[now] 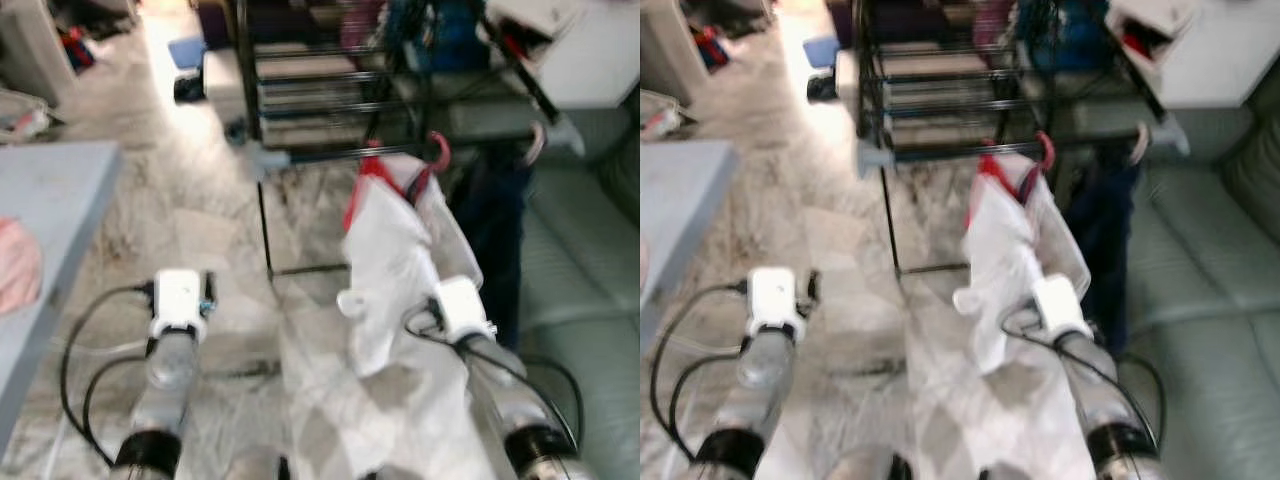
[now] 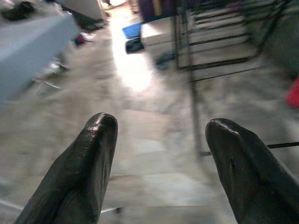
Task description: Hang hanger
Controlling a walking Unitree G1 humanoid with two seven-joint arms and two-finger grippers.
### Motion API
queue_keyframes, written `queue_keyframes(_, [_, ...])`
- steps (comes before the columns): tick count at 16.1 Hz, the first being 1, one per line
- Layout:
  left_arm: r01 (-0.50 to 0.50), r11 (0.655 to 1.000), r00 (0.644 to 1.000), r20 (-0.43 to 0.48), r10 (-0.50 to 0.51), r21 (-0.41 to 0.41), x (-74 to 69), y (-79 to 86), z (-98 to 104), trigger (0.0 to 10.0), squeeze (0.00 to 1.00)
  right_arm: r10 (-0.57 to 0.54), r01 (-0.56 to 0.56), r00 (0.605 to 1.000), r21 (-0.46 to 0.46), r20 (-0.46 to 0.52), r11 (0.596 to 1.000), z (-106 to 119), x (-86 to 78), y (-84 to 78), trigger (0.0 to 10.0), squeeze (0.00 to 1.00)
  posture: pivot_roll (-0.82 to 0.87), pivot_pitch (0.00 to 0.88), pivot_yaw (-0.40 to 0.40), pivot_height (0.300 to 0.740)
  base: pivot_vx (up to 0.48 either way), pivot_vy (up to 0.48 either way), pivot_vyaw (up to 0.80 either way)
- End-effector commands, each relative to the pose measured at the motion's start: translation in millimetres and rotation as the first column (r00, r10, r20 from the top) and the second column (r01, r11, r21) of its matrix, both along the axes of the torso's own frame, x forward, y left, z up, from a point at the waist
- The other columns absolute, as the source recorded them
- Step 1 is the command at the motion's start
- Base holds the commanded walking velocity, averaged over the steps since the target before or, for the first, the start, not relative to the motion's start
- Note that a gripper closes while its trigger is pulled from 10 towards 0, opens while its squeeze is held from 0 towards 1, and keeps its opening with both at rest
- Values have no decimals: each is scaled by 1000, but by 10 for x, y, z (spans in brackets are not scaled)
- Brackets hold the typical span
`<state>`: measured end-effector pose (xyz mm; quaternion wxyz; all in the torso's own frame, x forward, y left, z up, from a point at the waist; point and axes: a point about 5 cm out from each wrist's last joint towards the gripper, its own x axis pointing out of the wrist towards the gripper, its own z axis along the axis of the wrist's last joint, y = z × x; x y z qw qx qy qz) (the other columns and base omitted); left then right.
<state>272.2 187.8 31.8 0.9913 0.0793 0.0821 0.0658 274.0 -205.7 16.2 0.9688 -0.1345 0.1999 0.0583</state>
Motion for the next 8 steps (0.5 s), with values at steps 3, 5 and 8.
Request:
queue_keyframes(3, [2, 1000, 1000, -27, -3, -11, -62, 16, -43, 10000, 0, -35, 28, 996, 87, 80, 996, 133, 49, 135, 10000, 0, 45, 0, 2, 740, 0, 0, 267])
queue_keyframes(5, [-3, 1000, 999, -35, 3, -14, -62, -20, -38, 10000, 0, -38, 29, 996, 109, 80, 994, 111, 23, 209, 10000, 0, 38, 0, 2, 740, 0, 0, 800])
queue_keyframes(8, [6, 1000, 999, -42, -6, -14, -65, -48, -40, 10000, 0, -39, 28, 997, 138, 73, 990, 104, 5, 274, 10000, 0, 26, 0, 3, 740, 0, 0, 788])
